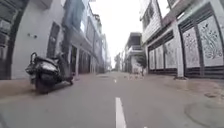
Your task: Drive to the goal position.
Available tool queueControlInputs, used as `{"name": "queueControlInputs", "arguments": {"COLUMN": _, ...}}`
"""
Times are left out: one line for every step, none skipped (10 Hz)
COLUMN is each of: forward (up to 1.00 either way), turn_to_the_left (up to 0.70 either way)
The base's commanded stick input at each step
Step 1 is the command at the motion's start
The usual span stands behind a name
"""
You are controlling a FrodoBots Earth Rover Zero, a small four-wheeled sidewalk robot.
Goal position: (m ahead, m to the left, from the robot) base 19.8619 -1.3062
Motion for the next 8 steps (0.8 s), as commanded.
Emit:
{"name": "queueControlInputs", "arguments": {"forward": 0.85, "turn_to_the_left": 0.0}}
{"name": "queueControlInputs", "arguments": {"forward": 0.85, "turn_to_the_left": 0.0}}
{"name": "queueControlInputs", "arguments": {"forward": 0.85, "turn_to_the_left": 0.0}}
{"name": "queueControlInputs", "arguments": {"forward": 0.85, "turn_to_the_left": 0.0}}
{"name": "queueControlInputs", "arguments": {"forward": 0.85, "turn_to_the_left": 0.0}}
{"name": "queueControlInputs", "arguments": {"forward": 0.85, "turn_to_the_left": 0.0}}
{"name": "queueControlInputs", "arguments": {"forward": 0.85, "turn_to_the_left": 0.0}}
{"name": "queueControlInputs", "arguments": {"forward": 0.85, "turn_to_the_left": -0.07}}
